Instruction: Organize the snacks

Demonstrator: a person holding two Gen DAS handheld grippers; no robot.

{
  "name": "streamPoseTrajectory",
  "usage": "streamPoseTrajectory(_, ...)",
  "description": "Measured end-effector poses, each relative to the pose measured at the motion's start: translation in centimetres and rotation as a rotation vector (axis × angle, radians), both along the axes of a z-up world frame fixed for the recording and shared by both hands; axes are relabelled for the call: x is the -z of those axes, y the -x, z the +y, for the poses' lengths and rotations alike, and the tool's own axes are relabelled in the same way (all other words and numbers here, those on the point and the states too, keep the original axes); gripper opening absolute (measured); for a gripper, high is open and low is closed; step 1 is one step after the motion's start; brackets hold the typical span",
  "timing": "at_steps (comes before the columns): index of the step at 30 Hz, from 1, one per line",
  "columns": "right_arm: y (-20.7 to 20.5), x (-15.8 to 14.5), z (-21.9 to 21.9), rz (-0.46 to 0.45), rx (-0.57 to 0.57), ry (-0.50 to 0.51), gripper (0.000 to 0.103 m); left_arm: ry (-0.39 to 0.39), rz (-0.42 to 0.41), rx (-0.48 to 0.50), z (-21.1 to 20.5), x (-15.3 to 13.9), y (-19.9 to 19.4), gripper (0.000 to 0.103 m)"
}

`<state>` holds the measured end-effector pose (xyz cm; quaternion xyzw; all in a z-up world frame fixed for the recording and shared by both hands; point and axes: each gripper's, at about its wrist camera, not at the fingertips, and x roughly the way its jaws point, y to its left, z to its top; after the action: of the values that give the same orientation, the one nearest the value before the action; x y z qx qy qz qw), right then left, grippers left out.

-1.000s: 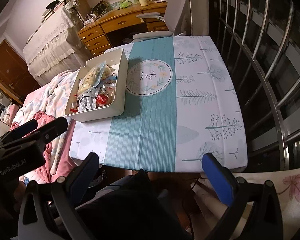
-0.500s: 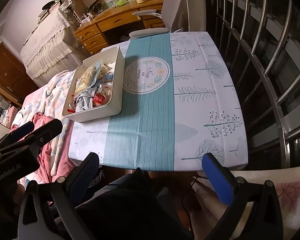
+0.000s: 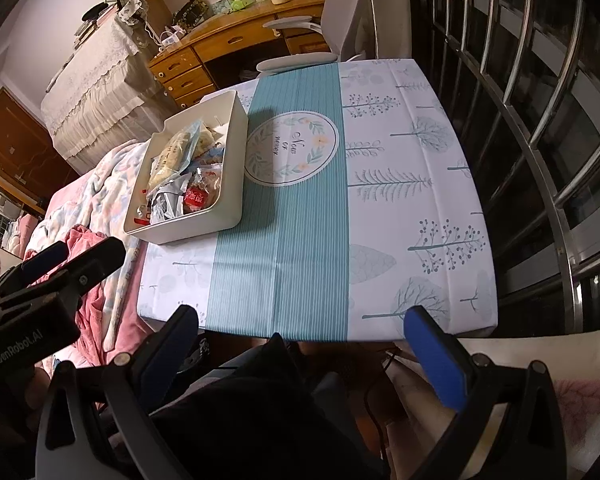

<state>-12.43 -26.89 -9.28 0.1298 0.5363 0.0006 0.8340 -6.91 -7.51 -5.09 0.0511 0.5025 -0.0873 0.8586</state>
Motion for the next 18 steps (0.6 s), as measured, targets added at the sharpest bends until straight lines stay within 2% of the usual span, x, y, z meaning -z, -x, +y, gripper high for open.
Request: streamPoseTrajectory(18, 0.23, 0.46, 0.01, 0.005, -0.002, -0.002, 0.103, -0.009, 0.0, 0.011, -0.67, 0.09, 0.12, 0.102)
